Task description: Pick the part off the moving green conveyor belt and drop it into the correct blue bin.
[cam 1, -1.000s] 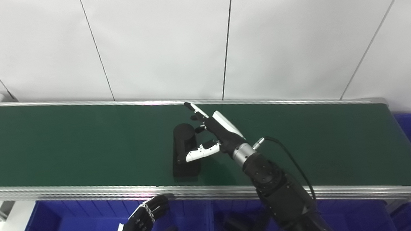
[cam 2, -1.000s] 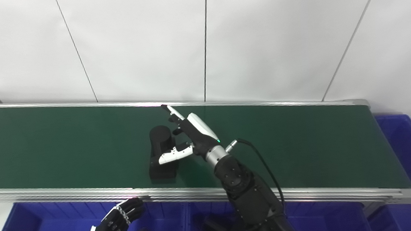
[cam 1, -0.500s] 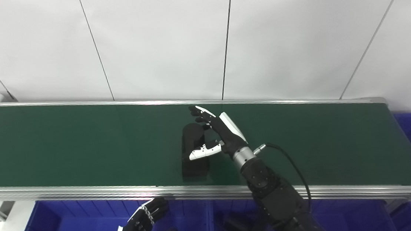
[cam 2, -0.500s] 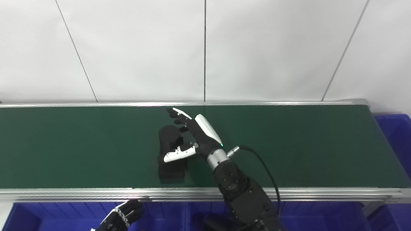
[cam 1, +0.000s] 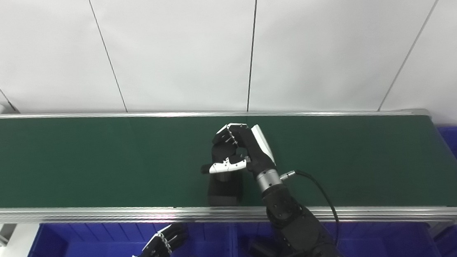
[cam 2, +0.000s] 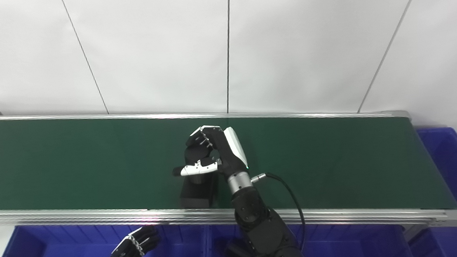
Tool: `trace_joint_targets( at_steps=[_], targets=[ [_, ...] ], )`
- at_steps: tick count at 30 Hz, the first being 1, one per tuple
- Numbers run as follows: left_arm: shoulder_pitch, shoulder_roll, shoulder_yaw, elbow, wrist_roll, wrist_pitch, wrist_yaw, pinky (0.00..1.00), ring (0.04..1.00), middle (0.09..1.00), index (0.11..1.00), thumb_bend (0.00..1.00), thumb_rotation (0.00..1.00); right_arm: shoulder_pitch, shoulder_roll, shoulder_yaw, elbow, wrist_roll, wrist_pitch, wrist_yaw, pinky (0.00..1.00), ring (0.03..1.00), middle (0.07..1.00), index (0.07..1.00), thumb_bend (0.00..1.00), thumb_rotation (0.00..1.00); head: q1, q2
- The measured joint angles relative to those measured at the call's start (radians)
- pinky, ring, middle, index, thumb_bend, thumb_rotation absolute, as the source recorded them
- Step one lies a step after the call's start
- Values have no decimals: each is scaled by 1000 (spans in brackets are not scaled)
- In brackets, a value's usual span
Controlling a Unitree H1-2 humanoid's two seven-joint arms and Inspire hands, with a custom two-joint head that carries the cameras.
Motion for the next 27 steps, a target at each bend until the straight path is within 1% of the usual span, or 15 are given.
trace_joint_targets(
  at_steps=[3, 10, 15, 16, 19, 21, 24, 27],
  targets=[
    [0, -2, 0, -8, 0, 0, 1, 800, 730, 750, 724, 553, 0, 4, 5, 3, 0, 14, 0, -1, 104, 124, 144, 147, 638, 0, 2, 5],
    [3, -3, 0, -8, 0, 0, 1, 802, 732, 742, 718, 556, 0, 7, 6, 16, -1, -8, 0, -33, 33, 66, 89, 84, 547, 0, 5, 8],
    [3, -6, 0, -8, -3, 0, 1, 796, 730, 740, 716, 572, 0, 17, 2, 36, -21, -7, 0, -57, 30, 66, 91, 84, 535, 0, 3, 6],
    [3, -6, 0, -8, -3, 0, 1, 795, 731, 741, 716, 569, 0, 20, 1, 40, -28, -7, 0, -59, 36, 71, 96, 88, 553, 0, 3, 6],
    [3, -6, 0, -8, -3, 0, 1, 791, 728, 743, 721, 560, 0, 38, -7, 51, -73, -13, 0, -86, 47, 80, 103, 96, 557, 0, 8, 3],
    [3, -6, -1, -8, -4, 0, 1, 794, 732, 745, 721, 559, 0, 54, -15, 56, -123, -11, -1, -93, 49, 81, 104, 96, 555, 0, 8, 2],
    [3, -6, -1, -8, -7, 0, 1, 798, 737, 749, 723, 570, 0, 79, -23, 57, -192, -8, -1, -91, 48, 80, 105, 98, 558, 0, 2, -2],
    [2, -5, -1, -8, -7, 0, 0, 803, 740, 750, 721, 573, 0, 115, -25, 52, -300, -8, -1, -73, 44, 78, 106, 101, 555, 0, -8, -8]
  ],
)
